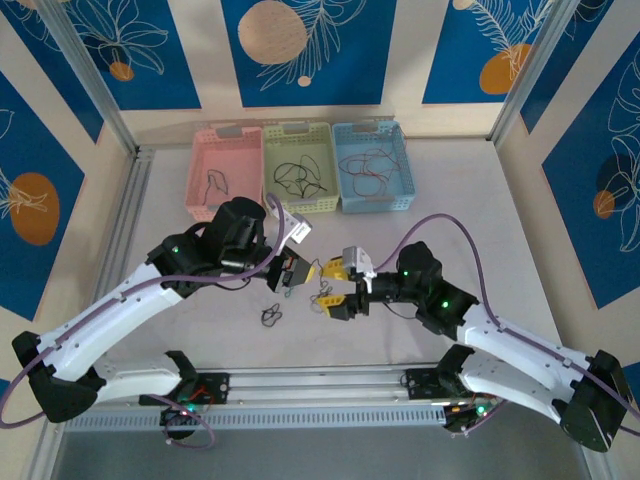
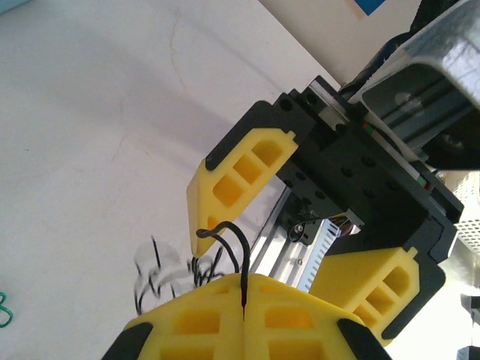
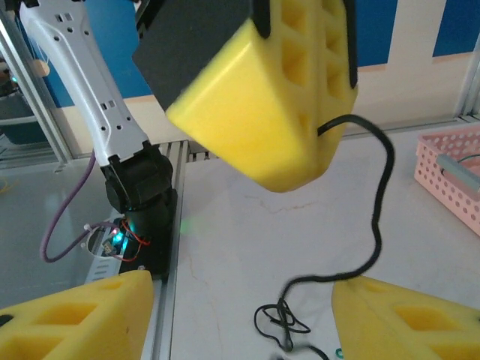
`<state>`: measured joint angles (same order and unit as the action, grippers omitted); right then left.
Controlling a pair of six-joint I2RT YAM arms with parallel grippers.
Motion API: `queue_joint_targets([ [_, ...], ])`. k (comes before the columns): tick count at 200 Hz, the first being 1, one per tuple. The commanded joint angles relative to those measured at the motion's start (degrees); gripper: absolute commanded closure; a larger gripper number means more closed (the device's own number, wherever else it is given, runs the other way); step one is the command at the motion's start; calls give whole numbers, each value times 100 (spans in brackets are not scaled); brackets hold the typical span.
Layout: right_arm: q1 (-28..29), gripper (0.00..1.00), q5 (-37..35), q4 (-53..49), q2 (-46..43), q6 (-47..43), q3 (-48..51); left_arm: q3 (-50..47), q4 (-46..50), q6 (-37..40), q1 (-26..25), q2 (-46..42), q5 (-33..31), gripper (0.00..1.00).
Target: Untangle the cables
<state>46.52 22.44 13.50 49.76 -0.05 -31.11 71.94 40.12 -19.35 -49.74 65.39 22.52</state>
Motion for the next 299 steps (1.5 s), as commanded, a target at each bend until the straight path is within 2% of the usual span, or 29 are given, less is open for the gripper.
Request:
queue_joint_targets([
  [1,61,35,-342,62,190,-296,-324,115,25,4,52,-67,169,100],
  [41,91,41,-880,195,703,-636,-703,79,-21,-32,47,-148,240,100],
  [54,90,47,-1045,266,946,-655,-839,60,-76,-64,45,-170,322,100],
  [67,85,58,-1423,384,1185,-684,-926,56,-111,-95,43,-197,391,100],
  [84,-41,85,-1936,883,1443,-437,-945,78,-97,-105,43,-257,417,100],
  [96,-279,93,-2058,1084,1593,-47,-1010,134,-28,-92,43,-302,420,100],
  [124,-920,95,-2243,1093,1942,366,-1171,237,125,-119,43,-523,441,100],
  [153,-1810,96,-2086,1112,2300,910,-1174,311,230,-204,43,-889,507,100],
  [191,-2461,95,-2174,1135,2633,1200,-1121,572,472,-222,43,-1332,494,100],
  [215,-2576,95,-2303,1103,2766,1273,-1132,729,541,-230,43,-1505,506,100],
  [258,-2484,89,-1742,1595,2700,1086,-949,753,545,-227,43,-1522,500,100],
  [299,-2456,92,-1121,1519,2559,1102,-941,540,479,-218,43,-1529,332,100],
])
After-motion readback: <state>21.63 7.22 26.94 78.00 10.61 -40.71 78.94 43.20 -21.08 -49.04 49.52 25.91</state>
